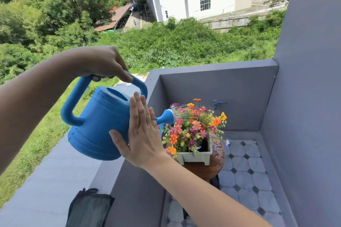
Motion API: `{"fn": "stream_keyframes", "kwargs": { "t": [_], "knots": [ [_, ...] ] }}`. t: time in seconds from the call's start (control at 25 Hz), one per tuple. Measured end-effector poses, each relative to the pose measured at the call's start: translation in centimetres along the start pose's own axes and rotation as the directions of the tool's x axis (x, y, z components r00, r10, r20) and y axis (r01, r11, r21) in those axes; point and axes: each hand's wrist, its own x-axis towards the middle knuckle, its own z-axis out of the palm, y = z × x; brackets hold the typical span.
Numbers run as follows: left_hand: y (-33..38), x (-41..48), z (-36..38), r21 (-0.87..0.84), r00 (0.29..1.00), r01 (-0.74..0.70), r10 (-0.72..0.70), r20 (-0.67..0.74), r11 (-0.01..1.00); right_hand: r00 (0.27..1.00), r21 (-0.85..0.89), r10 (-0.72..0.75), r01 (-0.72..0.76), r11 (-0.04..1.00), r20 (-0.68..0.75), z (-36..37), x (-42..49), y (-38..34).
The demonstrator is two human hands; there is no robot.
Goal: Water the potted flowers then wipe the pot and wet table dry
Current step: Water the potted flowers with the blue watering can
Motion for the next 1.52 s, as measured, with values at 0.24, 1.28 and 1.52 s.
{"fn": "stream_keyframes", "kwargs": {
  "t": [0.24,1.28,1.52],
  "knots": [
    [-0.1,-1.4,1.0,0.045,0.998,0.011,-0.014,0.056,0.999,0.999,-0.025,0.005,-0.006,1.000,-0.039,1.0,-2.5,-2.1],
    [-0.5,-1.8,1.6,0.031,0.995,0.001,-0.004,0.098,1.000,0.995,-0.049,-0.013,0.008,0.999,-0.103,2.1,-3.4,-2.3],
    [1.6,-0.9,2.2,-0.057,0.993,-0.067,0.072,0.089,0.996,0.988,-0.115,-0.025,0.007,0.993,-0.153,-0.5,-3.3,0.1]
  ]
}}
